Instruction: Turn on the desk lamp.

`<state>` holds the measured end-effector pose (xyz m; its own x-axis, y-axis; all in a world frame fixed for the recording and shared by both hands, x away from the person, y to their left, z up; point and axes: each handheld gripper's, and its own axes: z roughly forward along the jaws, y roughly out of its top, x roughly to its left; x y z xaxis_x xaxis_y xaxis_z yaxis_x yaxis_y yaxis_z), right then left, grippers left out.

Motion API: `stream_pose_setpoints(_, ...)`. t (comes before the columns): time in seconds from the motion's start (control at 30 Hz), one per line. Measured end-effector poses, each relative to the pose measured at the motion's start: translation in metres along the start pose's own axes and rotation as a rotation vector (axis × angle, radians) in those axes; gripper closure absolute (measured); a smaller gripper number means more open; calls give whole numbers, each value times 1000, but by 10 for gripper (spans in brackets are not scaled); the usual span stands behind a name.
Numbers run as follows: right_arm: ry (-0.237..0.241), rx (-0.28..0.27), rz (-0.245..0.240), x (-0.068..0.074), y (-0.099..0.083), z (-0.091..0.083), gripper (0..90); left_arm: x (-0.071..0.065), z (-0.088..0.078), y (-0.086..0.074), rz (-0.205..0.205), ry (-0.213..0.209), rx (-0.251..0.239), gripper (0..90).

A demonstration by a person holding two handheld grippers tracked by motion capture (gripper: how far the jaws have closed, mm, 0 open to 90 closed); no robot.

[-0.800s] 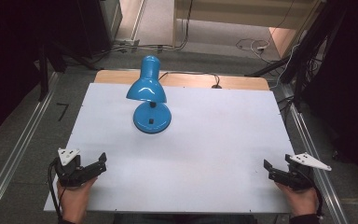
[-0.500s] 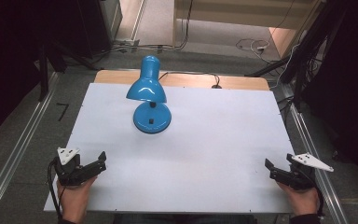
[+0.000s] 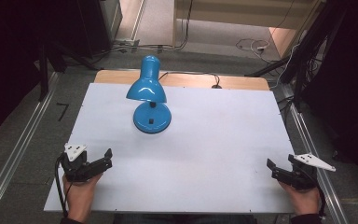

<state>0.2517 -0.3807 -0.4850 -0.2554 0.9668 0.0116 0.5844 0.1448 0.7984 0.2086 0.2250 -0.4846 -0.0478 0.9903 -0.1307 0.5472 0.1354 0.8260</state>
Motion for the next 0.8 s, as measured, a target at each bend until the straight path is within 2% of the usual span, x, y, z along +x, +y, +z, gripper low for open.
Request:
stream_pose_setpoints(0.23, 1, 9, 5, 0, -1, 1, 118, -8, 6, 4, 6, -15, 0, 40)
stream_pose_setpoints(0.37, 2, 5, 25, -2, -1, 1, 118, -11, 8, 7, 9, -22, -1, 40)
stream_pose_setpoints(0.8, -9, 6, 20, -2, -2, 1, 118, -24, 19, 14, 10, -41, 5, 41)
